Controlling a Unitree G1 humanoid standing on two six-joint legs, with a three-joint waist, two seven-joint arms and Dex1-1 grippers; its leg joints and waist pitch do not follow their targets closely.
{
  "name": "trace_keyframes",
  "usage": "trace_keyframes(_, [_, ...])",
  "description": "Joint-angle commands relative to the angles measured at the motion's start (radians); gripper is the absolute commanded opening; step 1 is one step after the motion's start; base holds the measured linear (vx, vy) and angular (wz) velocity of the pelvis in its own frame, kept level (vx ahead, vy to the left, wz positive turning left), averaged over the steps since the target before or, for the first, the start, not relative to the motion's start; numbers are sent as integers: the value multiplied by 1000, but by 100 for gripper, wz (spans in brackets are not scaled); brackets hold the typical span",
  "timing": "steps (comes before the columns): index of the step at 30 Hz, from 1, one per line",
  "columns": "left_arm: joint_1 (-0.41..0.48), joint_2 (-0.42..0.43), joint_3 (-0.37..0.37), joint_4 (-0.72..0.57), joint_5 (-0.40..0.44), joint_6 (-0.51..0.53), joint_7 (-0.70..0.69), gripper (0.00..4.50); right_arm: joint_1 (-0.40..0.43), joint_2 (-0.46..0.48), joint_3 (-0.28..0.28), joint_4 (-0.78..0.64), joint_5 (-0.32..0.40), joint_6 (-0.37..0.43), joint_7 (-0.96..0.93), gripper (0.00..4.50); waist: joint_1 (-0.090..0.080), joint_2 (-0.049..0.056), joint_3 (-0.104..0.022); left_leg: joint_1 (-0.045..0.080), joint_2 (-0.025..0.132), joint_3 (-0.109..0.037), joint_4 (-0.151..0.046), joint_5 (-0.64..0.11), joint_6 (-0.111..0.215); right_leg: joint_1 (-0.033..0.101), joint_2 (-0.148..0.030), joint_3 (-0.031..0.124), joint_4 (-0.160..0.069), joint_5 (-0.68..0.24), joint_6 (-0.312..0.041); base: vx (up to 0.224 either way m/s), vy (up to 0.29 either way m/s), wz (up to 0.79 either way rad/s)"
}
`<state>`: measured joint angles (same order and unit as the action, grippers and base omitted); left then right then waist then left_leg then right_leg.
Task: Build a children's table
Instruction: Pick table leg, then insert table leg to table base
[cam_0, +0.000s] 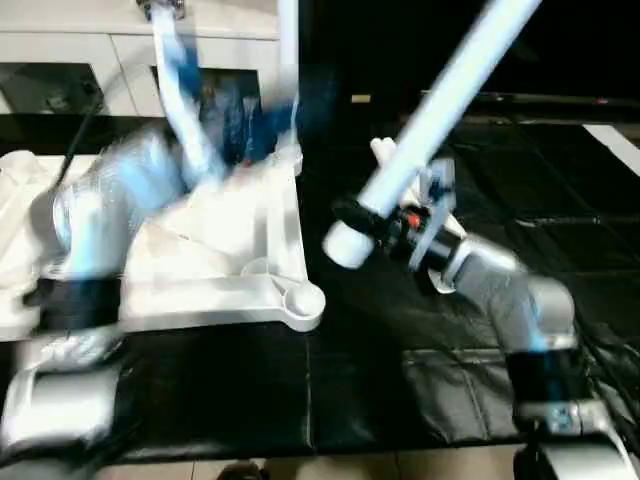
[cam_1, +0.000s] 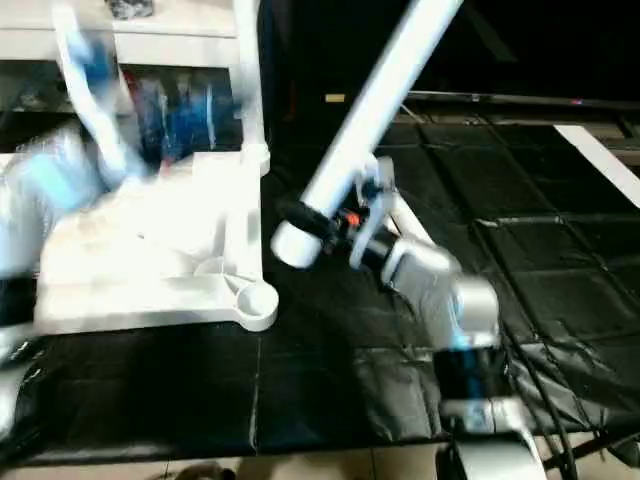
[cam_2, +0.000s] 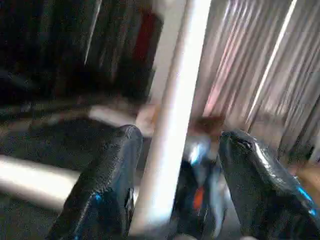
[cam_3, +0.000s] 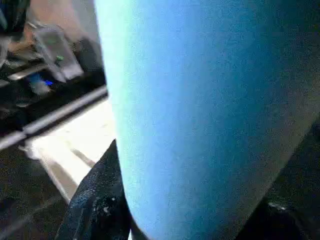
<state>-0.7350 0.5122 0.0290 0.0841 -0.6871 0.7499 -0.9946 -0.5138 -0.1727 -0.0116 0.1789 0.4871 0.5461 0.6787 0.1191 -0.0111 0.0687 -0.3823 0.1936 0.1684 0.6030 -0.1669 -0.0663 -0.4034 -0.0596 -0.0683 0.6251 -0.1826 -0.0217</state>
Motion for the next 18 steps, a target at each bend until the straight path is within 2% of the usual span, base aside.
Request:
trace_keyframes(1, [26, 51, -99, 2, 100, -69, -86, 285, 17, -18, 20, -9, -50, -40, -17, 192, -6, 30, -83, 27, 30, -13, -75, -193, -66, 50, -72, 47, -73, -184, -137, 0, 0, 0])
trace_keyframes(2, [47, 90, -143, 14, 137, -97, -126, 285, 30, -21, 30, -10, -66, -56, -19, 192, -11, 36, -83, 25, 29, -13, -74, -195, -71, 52, -71, 48, -68, -175, -141, 0, 0, 0])
trace_keyframes(4, [74, 152, -223, 56, 221, -169, -203, 285, 55, -27, 45, -17, -87, -81, -21, 192, -13, 31, -81, 22, 27, -12, -75, -209, -69, 55, -73, 50, -72, -179, -146, 0, 0, 0])
trace_keyframes(5, [80, 170, -250, 72, 250, -194, -226, 285, 64, -29, 48, -24, -89, -83, -20, 192, -15, 39, -80, 25, 26, -12, -75, -225, -72, 53, -71, 50, -73, -194, -143, 0, 0, 0])
trace_keyframes(6, [84, 180, -267, 82, 270, -212, -242, 285, 69, -30, 50, -28, -90, -84, -20, 192, -17, 35, -79, 24, 26, -12, -76, -231, -69, 54, -72, 50, -77, -207, -141, 0, 0, 0])
trace_keyframes(7, [92, 205, -307, 112, 325, -260, -279, 285, 83, -31, 55, -39, -95, -89, -19, 192, -17, 39, -79, 26, 27, -13, -76, -241, -69, 52, -73, 51, -78, -219, -143, 0, 0, 0])
trace_keyframes(8, [94, 214, -324, 124, 347, -278, -287, 285, 87, -31, 57, -43, -97, -91, -18, 192, -18, 39, -78, 25, 27, -13, -77, -242, -68, 54, -73, 51, -77, -222, -141, 0, 0, 0])
trace_keyframes(9, [94, 214, -324, 124, 347, -278, -287, 256, 87, -31, 57, -43, -97, -91, -18, 192, -20, 39, -79, 27, 28, -12, -77, -250, -69, 52, -73, 52, -75, -227, -148, 0, 0, 0])
trace_keyframes(10, [97, 229, -352, 150, 388, -327, -306, 256, 96, -31, 59, -49, -102, -96, -18, 192, -20, 41, -80, 27, 28, -13, -76, -250, -67, 52, -75, 51, -76, -230, -156, 0, 0, 0])
trace_keyframes(11, [104, 263, -410, 199, 457, -391, -341, 248, 111, -31, 62, -62, -104, -96, -19, 192, -21, 44, -79, 26, 28, -14, -76, -252, -66, 52, -75, 52, -76, -233, -158, 0, 0, 0])
trace_keyframes(13, [111, 279, -433, 219, 474, -398, -367, 242, 121, -30, 59, -71, -100, -92, -18, 192, -24, 41, -77, 25, 27, -14, -79, -262, -63, 53, -74, 53, -78, -262, -145, 0, 0, 0])
trace_keyframes(14, [115, 285, -446, 229, 490, -407, -367, 216, 126, -30, 61, -72, -104, -97, -20, 192, -27, 43, -77, 26, 28, -14, -79, -264, -63, 52, -76, 53, -78, -271, -147, 0, 0, 0])
trace_keyframes(18, [115, 285, -460, 258, 527, -444, -352, 202, 130, -30, 64, -70, -108, -103, -22, 192, -30, 46, -77, 28, 31, -14, -78, -281, -65, 48, -78, 53, -78, -280, -170, 0, 0, 0])
